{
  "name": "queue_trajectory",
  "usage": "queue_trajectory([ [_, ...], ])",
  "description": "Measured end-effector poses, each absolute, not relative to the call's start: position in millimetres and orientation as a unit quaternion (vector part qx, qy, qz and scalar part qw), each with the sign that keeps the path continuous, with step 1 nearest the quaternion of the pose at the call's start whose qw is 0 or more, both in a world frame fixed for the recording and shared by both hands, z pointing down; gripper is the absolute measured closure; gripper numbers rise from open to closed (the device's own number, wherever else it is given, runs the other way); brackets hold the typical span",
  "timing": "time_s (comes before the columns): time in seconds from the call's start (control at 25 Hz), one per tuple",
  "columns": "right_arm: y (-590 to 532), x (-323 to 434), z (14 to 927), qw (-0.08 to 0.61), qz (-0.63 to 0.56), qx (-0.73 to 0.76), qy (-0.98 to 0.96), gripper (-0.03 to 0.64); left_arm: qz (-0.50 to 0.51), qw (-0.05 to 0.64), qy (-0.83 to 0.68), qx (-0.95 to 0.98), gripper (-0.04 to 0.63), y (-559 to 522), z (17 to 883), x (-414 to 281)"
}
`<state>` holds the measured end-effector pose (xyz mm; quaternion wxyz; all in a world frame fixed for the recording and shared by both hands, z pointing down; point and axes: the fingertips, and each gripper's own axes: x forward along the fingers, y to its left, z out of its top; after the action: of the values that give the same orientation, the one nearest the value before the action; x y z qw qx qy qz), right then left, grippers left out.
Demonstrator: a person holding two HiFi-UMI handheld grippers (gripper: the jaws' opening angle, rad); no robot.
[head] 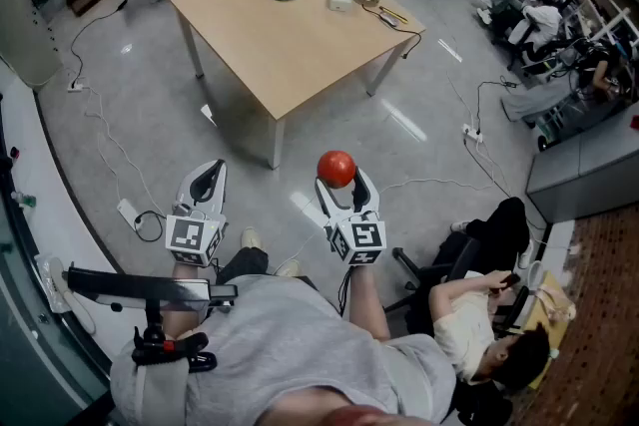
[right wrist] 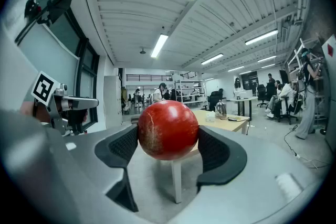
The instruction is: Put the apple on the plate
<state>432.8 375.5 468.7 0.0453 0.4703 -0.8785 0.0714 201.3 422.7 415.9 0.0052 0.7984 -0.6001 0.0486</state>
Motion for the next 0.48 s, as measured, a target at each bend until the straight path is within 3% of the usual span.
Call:
queue_trajectory([
  [0.32,362.5,419.4,459.9,0.03,0.068,0.449,-0.891,0.252,0.05,0.004,-0.611,0.79,0.577,415.4,411.8,190.9],
  [0.48,332.0,377.8,450.8,0.033,0.061,0.436,-0.897,0.252,0.046,0.001,-0.62,0.783,0.577,391.3,403.5,153.0],
])
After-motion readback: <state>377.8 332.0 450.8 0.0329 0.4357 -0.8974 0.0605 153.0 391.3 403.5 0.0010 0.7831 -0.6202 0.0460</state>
